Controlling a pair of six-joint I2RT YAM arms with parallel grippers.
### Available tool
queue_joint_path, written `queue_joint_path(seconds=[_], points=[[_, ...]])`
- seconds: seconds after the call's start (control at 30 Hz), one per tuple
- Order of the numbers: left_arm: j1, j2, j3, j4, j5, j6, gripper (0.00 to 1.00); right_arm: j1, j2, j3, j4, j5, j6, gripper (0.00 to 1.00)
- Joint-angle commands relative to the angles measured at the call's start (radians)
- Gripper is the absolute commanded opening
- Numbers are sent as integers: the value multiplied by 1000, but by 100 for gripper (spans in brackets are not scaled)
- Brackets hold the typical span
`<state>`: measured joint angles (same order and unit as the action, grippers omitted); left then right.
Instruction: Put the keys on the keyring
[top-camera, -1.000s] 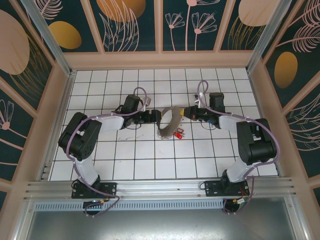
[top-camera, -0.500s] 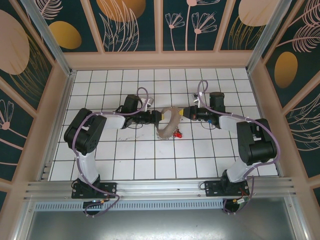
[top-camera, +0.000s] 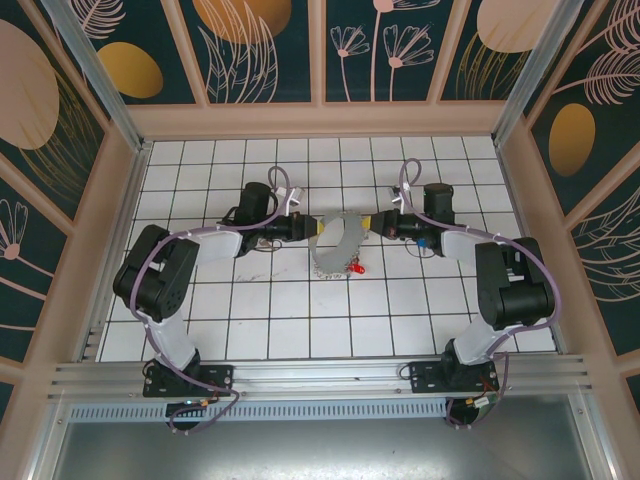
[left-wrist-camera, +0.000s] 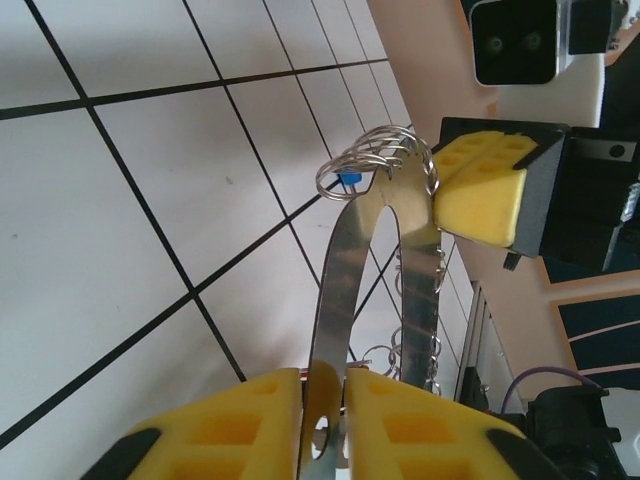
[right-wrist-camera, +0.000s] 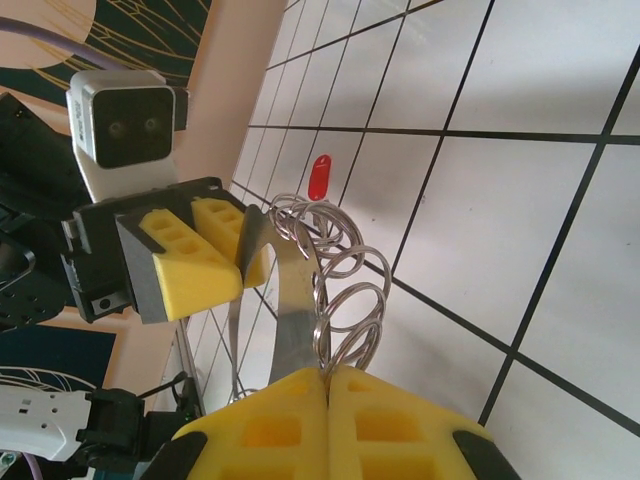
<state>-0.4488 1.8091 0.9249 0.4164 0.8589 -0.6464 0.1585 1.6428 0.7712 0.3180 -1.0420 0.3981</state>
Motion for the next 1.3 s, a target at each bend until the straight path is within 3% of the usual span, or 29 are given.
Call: queue_joint_path(seconds=[0.0, 0.2, 0.33, 0.4, 0.57, 0.6, 0.7, 0.8, 0.83, 0.9, 1.0, 1.13, 1.23, 1.27], points=[[6, -33, -12, 40, 42, -8, 15, -6, 20, 43, 15, -15, -29, 0], [5, -83, -4, 48, 18, -33, 1, -8, -9, 62, -28, 1, -32, 0], [6, -161, 34, 20, -1, -44, 0, -19, -109, 83, -103, 82, -43, 15], [5, -208, 86, -48, -12, -10, 0, -34, -189, 107, -171, 164, -55, 27], [5, -346, 176, -154, -74, 95, 0, -56, -426, 169, -303, 446, -139, 47], [6, -377, 180, -160, -103, 115, 0, -59, -477, 171, -303, 509, -151, 47], [6, -459, 179, -183, -99, 271, 0, -60, -621, 109, -221, 669, -165, 52], [6, -543, 133, -214, -205, 487, 0, -60, -746, -19, -72, 818, -130, 60], [6, -564, 107, -206, -284, 536, 0, -59, -772, -59, -16, 817, -136, 59], [5, -590, 69, -212, -445, 669, 0, -58, -804, -140, 90, 665, -220, 60], [2, -567, 156, -372, -584, 746, 0, -42, -779, -174, 105, 472, -324, 58], [-15, -386, 474, -772, -487, 761, 0, 19, -728, -165, 58, 416, -406, 51], [-28, -359, 496, -770, -357, 733, 0, 118, -731, -202, 96, 427, -570, 41], [-28, -364, 486, -733, -323, 705, 0, 159, -737, -222, 123, 450, -636, 33]])
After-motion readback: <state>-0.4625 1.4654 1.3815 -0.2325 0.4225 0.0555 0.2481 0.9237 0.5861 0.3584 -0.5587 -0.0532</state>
